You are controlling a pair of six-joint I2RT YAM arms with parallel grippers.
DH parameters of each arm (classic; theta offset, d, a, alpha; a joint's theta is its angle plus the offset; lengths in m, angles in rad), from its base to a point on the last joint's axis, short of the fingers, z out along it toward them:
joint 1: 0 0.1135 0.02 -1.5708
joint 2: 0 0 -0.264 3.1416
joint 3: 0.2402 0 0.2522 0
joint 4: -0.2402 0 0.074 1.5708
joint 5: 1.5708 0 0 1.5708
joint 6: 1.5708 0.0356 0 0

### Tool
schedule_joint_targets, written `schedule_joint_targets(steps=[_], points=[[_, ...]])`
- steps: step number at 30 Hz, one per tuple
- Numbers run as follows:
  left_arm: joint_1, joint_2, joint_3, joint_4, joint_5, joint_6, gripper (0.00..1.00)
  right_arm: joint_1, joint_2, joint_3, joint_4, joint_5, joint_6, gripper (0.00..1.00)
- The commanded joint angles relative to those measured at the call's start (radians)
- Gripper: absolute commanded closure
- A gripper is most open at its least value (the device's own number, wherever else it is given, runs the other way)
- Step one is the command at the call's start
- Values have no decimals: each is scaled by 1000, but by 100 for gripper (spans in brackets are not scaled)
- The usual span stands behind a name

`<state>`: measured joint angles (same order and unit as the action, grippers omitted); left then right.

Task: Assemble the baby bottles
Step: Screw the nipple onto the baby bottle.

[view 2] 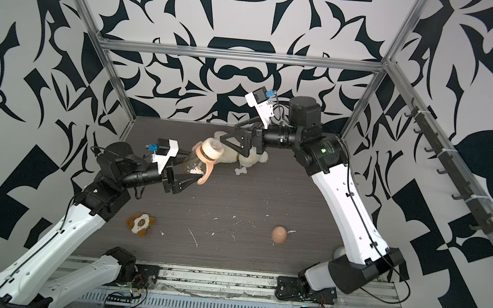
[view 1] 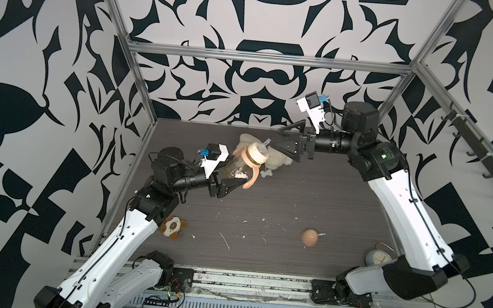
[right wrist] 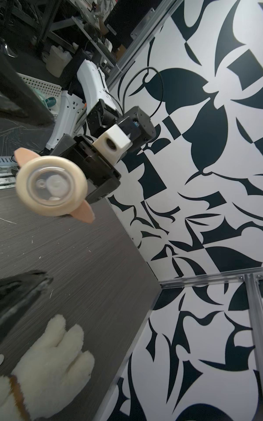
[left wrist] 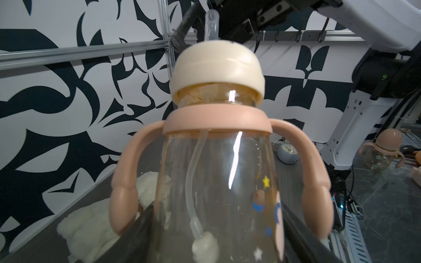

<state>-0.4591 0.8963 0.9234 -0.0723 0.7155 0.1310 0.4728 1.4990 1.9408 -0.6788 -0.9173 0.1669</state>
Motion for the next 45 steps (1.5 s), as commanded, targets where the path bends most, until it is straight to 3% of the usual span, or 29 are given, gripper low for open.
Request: schedule_joint_targets(steps=[1, 7, 24, 34, 45], points=[[-24, -39, 4, -113, 18, 112, 100, 6, 54, 162, -294, -62, -159, 1], [-35, -46, -8, -110, 27, 108, 100, 12, 116, 263, -486, -24, -265, 1], [-78, -16, -8, -136, 26, 135, 100, 146, 122, 239, -591, 94, -314, 10], [-79, -11, -5, -143, 22, 135, 100, 146, 133, 232, -610, 84, -334, 27], [-83, -1, -1, -133, 16, 127, 100, 162, 136, 215, -628, 105, -349, 37]])
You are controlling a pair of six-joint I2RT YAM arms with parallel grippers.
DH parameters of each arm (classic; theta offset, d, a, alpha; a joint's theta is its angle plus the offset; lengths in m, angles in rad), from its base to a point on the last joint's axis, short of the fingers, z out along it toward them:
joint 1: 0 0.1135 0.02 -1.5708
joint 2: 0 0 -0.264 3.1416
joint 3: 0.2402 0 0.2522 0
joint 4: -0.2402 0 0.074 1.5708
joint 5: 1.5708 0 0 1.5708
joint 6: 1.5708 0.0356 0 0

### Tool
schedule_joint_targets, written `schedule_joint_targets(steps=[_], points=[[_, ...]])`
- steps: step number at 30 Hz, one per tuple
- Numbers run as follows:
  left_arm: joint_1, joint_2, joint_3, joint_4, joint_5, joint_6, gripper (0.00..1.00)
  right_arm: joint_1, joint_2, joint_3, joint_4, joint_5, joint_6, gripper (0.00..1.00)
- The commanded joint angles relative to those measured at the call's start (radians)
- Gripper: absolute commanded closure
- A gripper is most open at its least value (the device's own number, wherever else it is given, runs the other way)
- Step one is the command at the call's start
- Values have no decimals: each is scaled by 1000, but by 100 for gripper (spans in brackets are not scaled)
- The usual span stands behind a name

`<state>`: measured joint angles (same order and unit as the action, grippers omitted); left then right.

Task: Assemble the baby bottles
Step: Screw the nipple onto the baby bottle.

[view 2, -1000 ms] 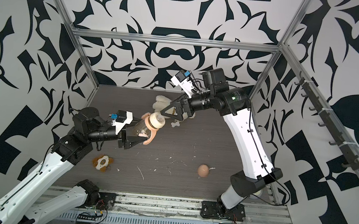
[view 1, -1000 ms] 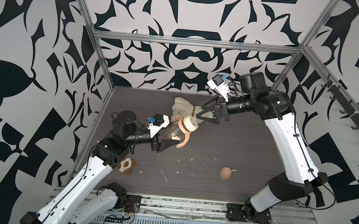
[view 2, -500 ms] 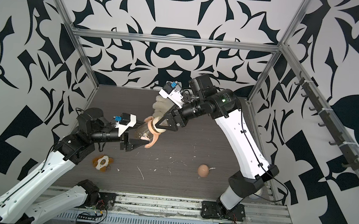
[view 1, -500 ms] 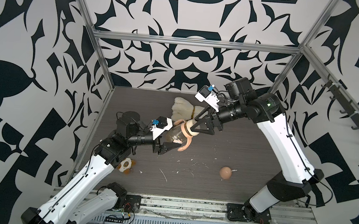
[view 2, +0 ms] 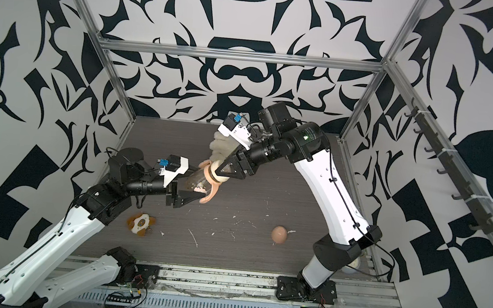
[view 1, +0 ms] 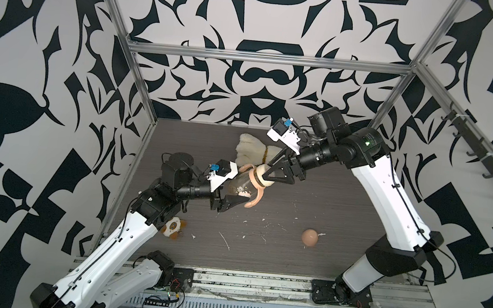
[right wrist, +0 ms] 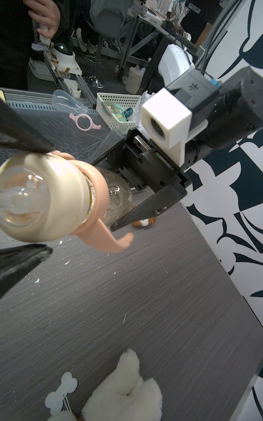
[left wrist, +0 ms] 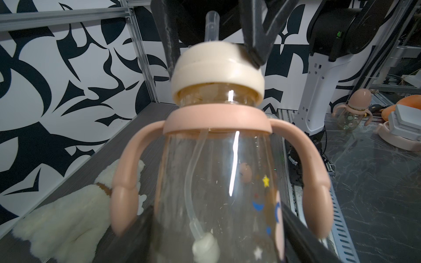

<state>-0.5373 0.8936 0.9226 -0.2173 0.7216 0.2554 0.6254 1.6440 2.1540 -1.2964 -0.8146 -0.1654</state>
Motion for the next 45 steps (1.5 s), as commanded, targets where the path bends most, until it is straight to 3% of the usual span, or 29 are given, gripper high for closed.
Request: schedule_joint_targets(steps=[1, 12, 17, 23, 31, 39, 45], points=[[-5, 2, 1, 12, 7, 2, 100, 11, -8, 1, -11, 3, -16, 37], [-7, 4, -4, 28, -20, 2, 100, 25, -6, -16, -8, -6, -5, 52], [-7, 4, -3, 35, -73, 20, 100, 25, 3, -24, -19, 45, 23, 58], [-28, 4, 7, 3, -170, 108, 100, 26, 13, -78, 32, 61, 155, 64], [-60, 1, 0, 18, -296, 186, 100, 36, -34, -228, 255, -12, 376, 69], [-107, -19, -31, 74, -454, 282, 100, 36, -18, -265, 290, -109, 456, 71], [-148, -22, -69, 122, -570, 360, 100, 32, 19, -279, 372, -93, 662, 76]])
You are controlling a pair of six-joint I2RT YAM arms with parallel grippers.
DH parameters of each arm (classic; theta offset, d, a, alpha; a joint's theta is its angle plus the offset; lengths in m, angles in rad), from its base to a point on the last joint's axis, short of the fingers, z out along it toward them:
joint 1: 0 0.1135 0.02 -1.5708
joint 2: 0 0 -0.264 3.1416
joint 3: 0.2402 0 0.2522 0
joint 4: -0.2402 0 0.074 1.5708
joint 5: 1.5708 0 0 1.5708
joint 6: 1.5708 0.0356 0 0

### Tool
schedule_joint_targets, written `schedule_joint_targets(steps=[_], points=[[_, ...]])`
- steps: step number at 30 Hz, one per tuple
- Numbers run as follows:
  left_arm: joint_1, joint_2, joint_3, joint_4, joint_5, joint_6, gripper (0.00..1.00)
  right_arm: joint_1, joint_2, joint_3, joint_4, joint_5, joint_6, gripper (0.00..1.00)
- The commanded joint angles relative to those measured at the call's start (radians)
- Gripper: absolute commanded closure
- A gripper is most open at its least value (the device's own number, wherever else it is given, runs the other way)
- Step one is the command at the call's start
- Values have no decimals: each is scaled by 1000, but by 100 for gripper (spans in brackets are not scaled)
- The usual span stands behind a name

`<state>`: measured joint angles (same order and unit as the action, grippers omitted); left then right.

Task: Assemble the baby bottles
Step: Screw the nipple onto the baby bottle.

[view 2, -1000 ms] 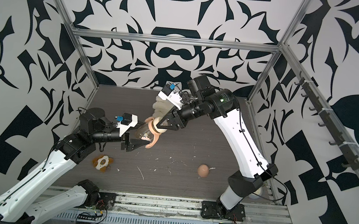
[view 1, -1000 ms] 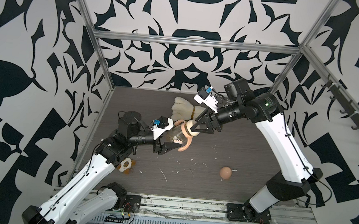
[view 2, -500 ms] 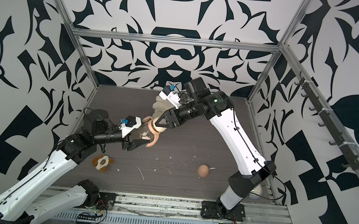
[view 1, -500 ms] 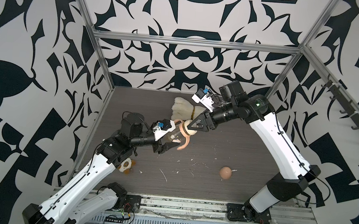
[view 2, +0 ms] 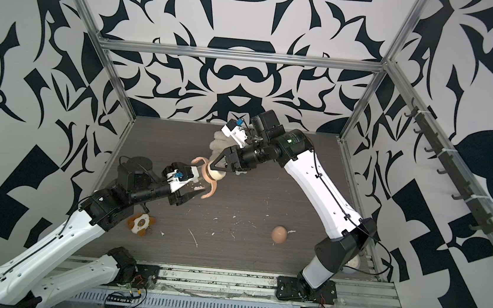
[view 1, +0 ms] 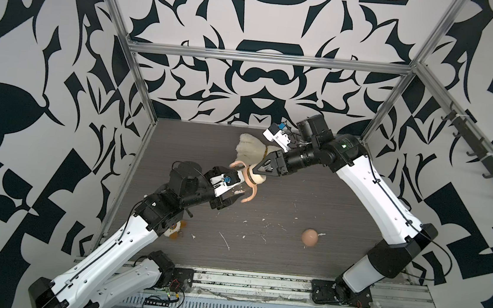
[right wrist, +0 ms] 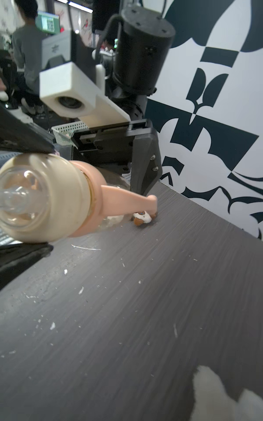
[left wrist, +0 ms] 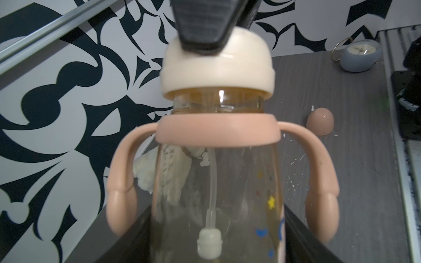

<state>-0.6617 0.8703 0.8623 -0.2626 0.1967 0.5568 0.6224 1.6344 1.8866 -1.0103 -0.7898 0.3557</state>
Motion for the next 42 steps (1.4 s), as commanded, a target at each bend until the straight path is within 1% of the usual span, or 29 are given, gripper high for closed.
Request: schedule_joint_targets(steps=[1, 3, 6, 8, 9, 10, 12, 15, 17, 18, 21, 25, 26, 28, 29, 31, 32, 33, 34, 36, 37, 38, 39, 40, 42], points=[[-24, 2, -16, 177, -56, 66, 100, 35, 38, -15, 101, -122, 178, 76], [-30, 3, -29, 196, -81, 78, 100, 36, 49, -26, 124, -127, 237, 76], [-42, 7, -49, 230, -135, 105, 100, 37, 31, -80, 210, -126, 344, 77], [-45, 10, -61, 251, -160, 119, 100, 37, 24, -95, 216, -107, 370, 75], [-46, 12, -62, 249, -150, 118, 100, 37, 27, -88, 205, -95, 366, 71], [-46, 12, -62, 251, -150, 108, 100, 37, 30, -75, 198, -84, 357, 65], [-45, 12, -63, 258, -140, 72, 100, 37, 31, -44, 195, -63, 348, 49], [-41, 13, -62, 253, -81, 16, 100, 35, 49, 51, 123, -21, 286, 27], [-31, 10, -65, 258, -40, -29, 100, 26, 49, 94, 94, 0, 254, 5], [-26, 9, -65, 257, -21, -52, 100, 18, 45, 107, 84, 13, 244, 1], [0, 2, -68, 256, 27, -119, 100, -18, 28, 145, 58, 35, 213, 1], [59, -17, -80, 267, 92, -219, 100, -94, -3, 202, 17, 52, 177, 1], [76, -21, -80, 270, 117, -246, 100, -114, -8, 225, -7, 71, 155, 1], [125, -28, -79, 302, 186, -347, 100, -144, -34, 266, -45, 144, 75, 1], [129, -30, -77, 320, 196, -380, 100, -145, -57, 262, -36, 173, 31, 1], [145, -17, -54, 348, 251, -454, 100, -144, -136, 172, 44, 157, -103, 1], [149, -11, -48, 372, 266, -491, 100, -125, -189, 72, 117, 141, -151, 0], [154, -4, -44, 408, 285, -530, 100, -122, -265, -75, 241, 98, -175, 0], [159, 7, -37, 435, 306, -565, 100, -122, -347, -228, 403, 60, -158, 0], [162, 26, -19, 456, 338, -601, 100, -121, -449, -444, 671, 49, -104, 0], [162, 32, -11, 459, 347, -612, 100, -120, -462, -499, 759, 45, -67, 0], [162, 37, -7, 463, 353, -623, 100, -114, -455, -512, 804, 31, -49, 0], [162, 43, 0, 464, 362, -633, 100, -86, -435, -506, 813, 32, -60, 0], [162, 49, 8, 464, 370, -640, 100, -51, -414, -484, 786, 51, -105, 0], [162, 60, 22, 452, 384, -649, 100, -20, -384, -464, 785, 81, -144, 0]])
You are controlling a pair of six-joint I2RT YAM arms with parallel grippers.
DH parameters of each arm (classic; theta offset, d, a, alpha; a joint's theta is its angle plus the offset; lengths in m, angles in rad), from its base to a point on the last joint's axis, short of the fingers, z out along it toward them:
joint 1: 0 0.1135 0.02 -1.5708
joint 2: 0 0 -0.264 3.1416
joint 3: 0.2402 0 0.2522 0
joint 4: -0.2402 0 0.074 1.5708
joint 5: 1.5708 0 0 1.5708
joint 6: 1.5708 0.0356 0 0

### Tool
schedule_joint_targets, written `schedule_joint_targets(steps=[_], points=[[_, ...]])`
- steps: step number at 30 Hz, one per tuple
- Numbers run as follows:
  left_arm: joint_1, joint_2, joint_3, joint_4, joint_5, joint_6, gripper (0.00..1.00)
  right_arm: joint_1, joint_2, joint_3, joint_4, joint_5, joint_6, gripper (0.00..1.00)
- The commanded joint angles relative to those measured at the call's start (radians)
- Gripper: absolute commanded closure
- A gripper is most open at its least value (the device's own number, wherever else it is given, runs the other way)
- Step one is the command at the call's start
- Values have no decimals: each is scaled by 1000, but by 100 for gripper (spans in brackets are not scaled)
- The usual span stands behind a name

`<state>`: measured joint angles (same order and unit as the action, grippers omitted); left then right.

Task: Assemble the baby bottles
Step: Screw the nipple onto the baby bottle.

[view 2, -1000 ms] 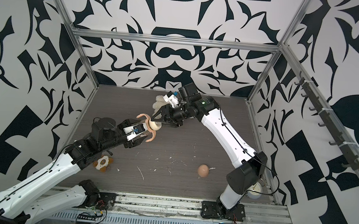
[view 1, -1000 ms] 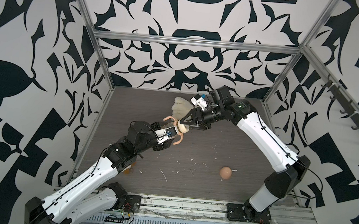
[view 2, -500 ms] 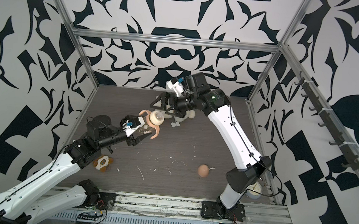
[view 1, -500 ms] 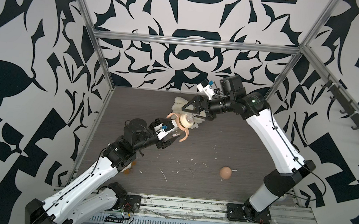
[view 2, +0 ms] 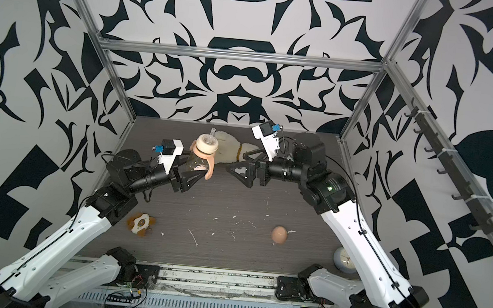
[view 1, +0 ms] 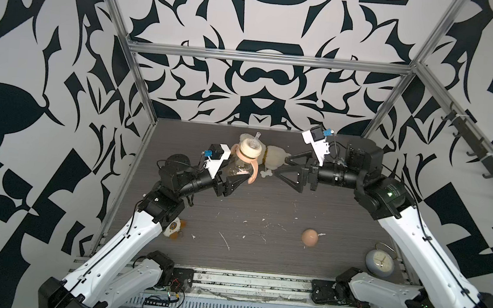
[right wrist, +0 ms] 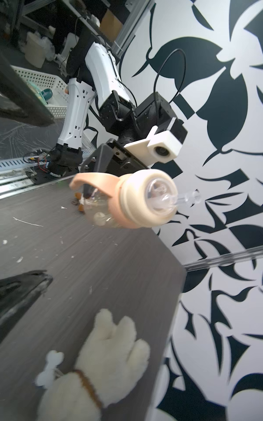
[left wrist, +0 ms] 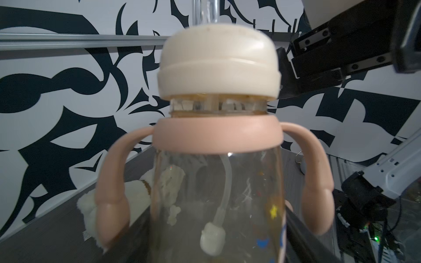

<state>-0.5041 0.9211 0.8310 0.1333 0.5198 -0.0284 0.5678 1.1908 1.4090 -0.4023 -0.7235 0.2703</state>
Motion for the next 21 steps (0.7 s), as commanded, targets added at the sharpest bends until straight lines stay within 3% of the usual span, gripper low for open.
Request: schedule_joint_targets(steps=[1, 3, 9, 21], points=[[4, 14, 60, 50, 65, -66, 100, 35, 63, -6, 244, 23, -35, 0], [4, 19, 67, 47, 71, -67, 100, 40, 72, -31, 351, 46, 0, 0], [4, 38, 74, 52, 78, -77, 100, 61, 162, 45, 396, 65, -19, 0], [4, 52, 72, 57, 79, -85, 100, 76, 160, 129, 278, 42, -67, 0]])
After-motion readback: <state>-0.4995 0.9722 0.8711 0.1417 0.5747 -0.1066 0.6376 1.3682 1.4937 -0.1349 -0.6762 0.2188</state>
